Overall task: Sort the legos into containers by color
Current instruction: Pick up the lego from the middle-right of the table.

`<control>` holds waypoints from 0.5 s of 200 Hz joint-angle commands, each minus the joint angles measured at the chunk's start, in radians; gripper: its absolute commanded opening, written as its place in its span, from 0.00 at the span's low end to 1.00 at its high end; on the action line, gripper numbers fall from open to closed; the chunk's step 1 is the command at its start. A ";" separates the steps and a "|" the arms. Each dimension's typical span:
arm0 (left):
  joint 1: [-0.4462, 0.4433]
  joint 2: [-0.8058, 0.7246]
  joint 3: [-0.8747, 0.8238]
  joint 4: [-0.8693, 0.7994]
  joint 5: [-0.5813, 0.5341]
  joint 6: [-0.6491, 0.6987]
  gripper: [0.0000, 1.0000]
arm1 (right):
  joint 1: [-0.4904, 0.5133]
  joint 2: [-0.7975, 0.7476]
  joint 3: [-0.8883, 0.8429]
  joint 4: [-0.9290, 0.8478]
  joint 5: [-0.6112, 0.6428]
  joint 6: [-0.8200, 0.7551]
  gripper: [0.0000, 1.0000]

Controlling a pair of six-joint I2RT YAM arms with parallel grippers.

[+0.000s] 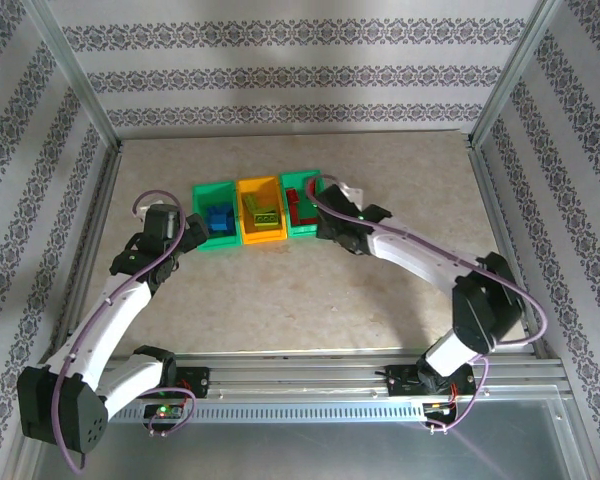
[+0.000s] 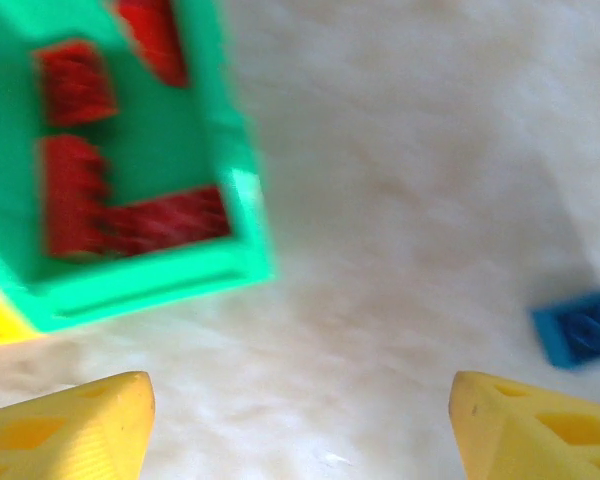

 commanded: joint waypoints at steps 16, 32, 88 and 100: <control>0.018 0.003 -0.003 0.047 0.008 -0.015 1.00 | -0.096 -0.186 -0.194 -0.081 0.033 0.138 0.79; 0.019 0.006 -0.004 0.053 0.014 -0.016 1.00 | -0.153 -0.233 -0.263 -0.097 0.012 0.152 0.84; 0.018 0.016 -0.005 0.059 0.020 -0.016 1.00 | -0.291 -0.282 -0.354 -0.084 -0.084 0.145 0.97; 0.019 0.013 -0.007 0.058 0.019 -0.016 1.00 | -0.301 -0.270 -0.354 -0.075 -0.094 0.142 0.97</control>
